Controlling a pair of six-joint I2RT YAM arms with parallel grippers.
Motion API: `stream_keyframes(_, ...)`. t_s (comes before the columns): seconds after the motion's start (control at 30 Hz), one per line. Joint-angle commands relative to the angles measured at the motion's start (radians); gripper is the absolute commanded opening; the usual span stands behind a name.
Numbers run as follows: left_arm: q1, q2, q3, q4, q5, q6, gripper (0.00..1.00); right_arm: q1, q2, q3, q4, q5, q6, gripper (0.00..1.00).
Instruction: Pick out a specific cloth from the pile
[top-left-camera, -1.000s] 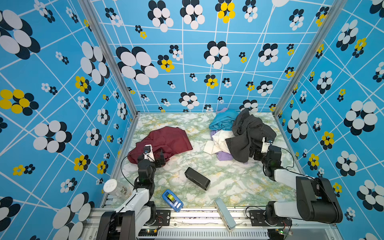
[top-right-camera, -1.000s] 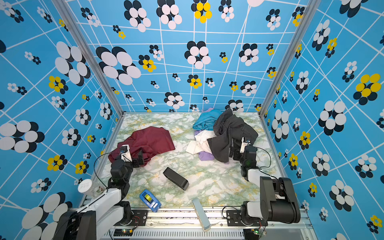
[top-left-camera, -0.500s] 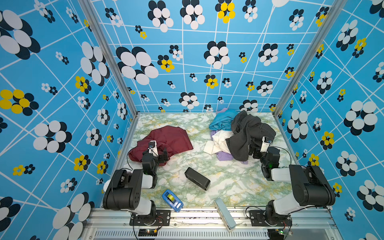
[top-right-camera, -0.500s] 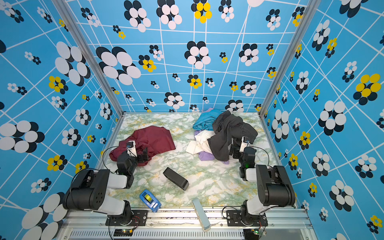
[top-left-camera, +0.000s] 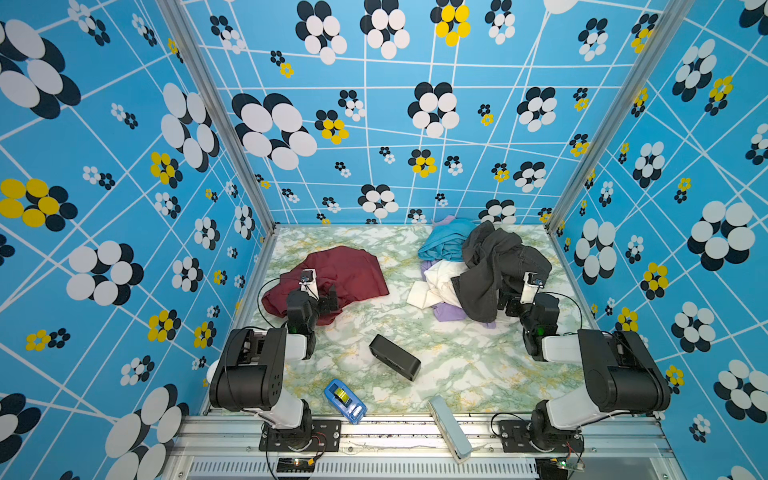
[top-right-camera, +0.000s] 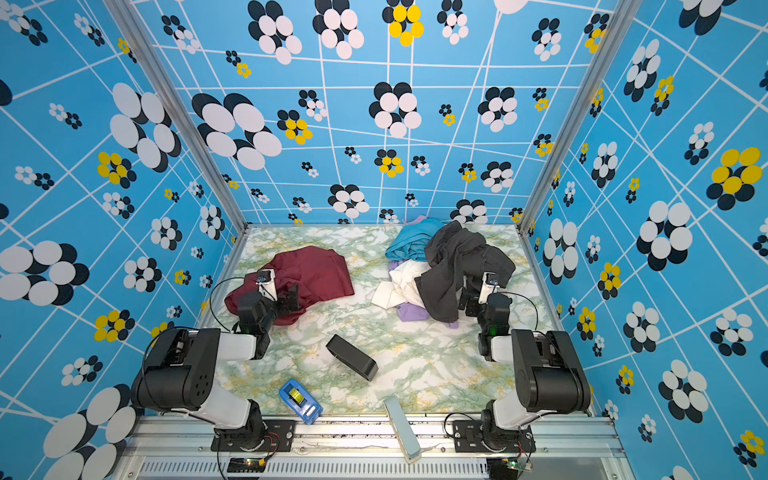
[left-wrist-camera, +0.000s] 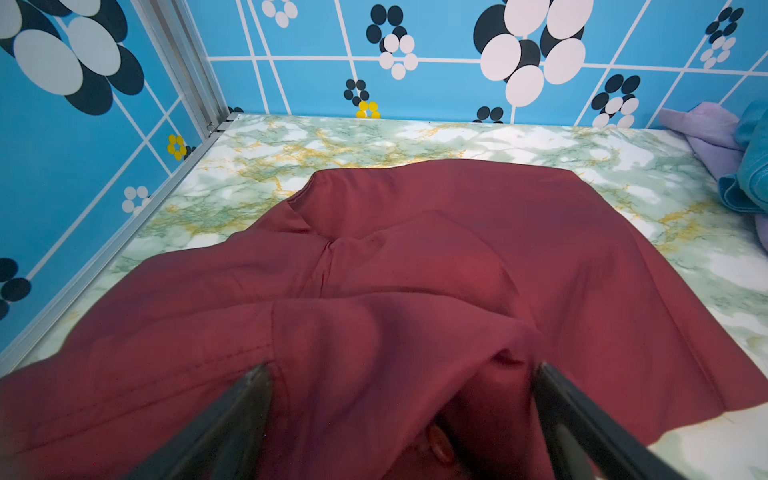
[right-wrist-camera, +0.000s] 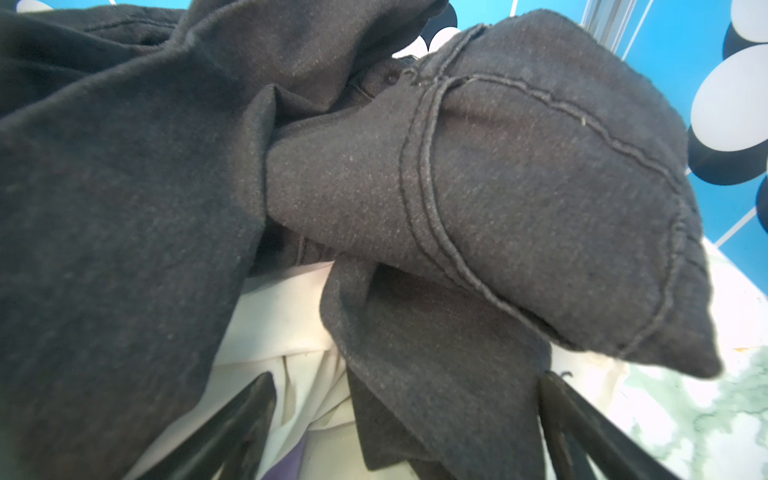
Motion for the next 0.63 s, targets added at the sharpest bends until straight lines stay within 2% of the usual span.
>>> stream_keyframes(0.0, -0.006, -0.008, 0.003, -0.016, 0.015, 0.012, 0.99, 0.007, -0.003, 0.022, -0.015, 0.015, -0.012, 0.99)
stream_keyframes(0.6, -0.006, -0.008, 0.003, -0.016, 0.015, 0.012, 0.99, 0.017, -0.004, 0.034, -0.038, 0.025, -0.020, 0.99)
